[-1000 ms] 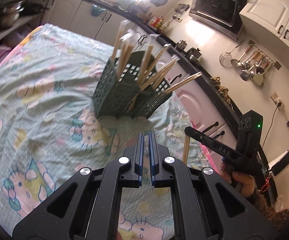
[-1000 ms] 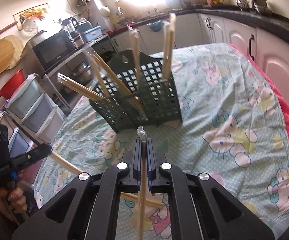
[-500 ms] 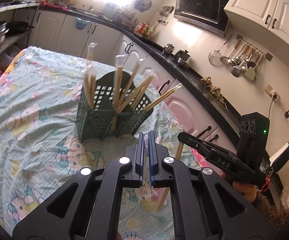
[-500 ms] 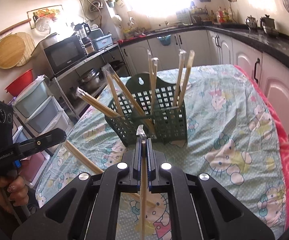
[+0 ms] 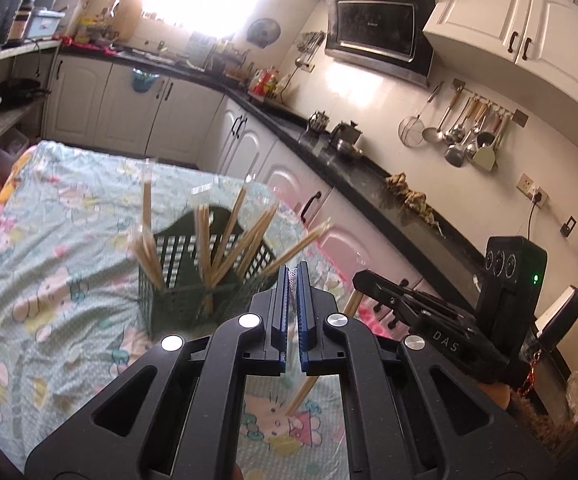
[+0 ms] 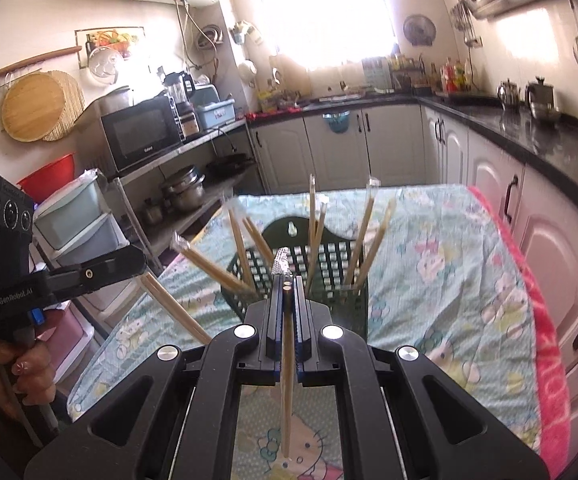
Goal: Organize utensils
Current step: 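Lift both held chopsticks and carry them above the green basket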
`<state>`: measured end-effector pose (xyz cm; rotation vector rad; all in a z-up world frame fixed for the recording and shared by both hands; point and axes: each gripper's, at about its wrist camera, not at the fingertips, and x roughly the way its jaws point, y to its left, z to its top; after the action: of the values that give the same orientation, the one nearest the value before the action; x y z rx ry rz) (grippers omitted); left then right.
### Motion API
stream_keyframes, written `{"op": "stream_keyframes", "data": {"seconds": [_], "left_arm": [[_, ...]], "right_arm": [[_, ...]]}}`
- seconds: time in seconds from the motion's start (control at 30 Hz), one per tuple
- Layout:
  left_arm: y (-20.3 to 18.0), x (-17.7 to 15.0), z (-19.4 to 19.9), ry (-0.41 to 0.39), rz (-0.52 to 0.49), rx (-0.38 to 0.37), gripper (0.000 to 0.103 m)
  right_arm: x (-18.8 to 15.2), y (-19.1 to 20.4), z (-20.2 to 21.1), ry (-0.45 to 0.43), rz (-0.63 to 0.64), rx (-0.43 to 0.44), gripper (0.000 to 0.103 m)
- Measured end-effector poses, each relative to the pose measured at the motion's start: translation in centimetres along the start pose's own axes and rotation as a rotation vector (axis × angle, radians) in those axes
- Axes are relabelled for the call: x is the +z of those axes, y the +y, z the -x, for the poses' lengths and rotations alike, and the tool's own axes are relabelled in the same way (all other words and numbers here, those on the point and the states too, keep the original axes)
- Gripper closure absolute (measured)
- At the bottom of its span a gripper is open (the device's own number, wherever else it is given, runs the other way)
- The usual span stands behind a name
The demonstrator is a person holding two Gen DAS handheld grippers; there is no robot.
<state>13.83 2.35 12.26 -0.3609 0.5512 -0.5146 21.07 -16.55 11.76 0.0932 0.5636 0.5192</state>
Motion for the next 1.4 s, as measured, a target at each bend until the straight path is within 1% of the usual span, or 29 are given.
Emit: {"op": "stream_keyframes", "data": {"seconds": [0.3,0.47,0.83,1.2,1.4], "left_arm": [[-1.1,3.2,1.3,-0.069,-0.036,0.006,0.101],[-1.6,5.2,2.1,-0.108,-0.056,0.017,0.101],[-1.8,9.0,3.3,-0.195,-0.095,0.058,0.101],[-0.5,12.4,3.4,-0.264,-0.056,0.076,0.102],[0.3,13.2,2.5,-0.278,-0.032,0.079,0.101]], "right_arm": [[3.0,0.3,1.1,-0.090,0.029,-0.008,0.098],[4.9,0.4,2.2,-0.157,0.048,-0.027,0.098],[7.9,-0.4,3.4,-0.276,0.057,-0.062,0.098],[10.7,-1.6,3.3,-0.370,0.072,-0.118,0.098],[12.2,-2.1,2.8,-0.416,0.082,-0.139,0.098]]}}
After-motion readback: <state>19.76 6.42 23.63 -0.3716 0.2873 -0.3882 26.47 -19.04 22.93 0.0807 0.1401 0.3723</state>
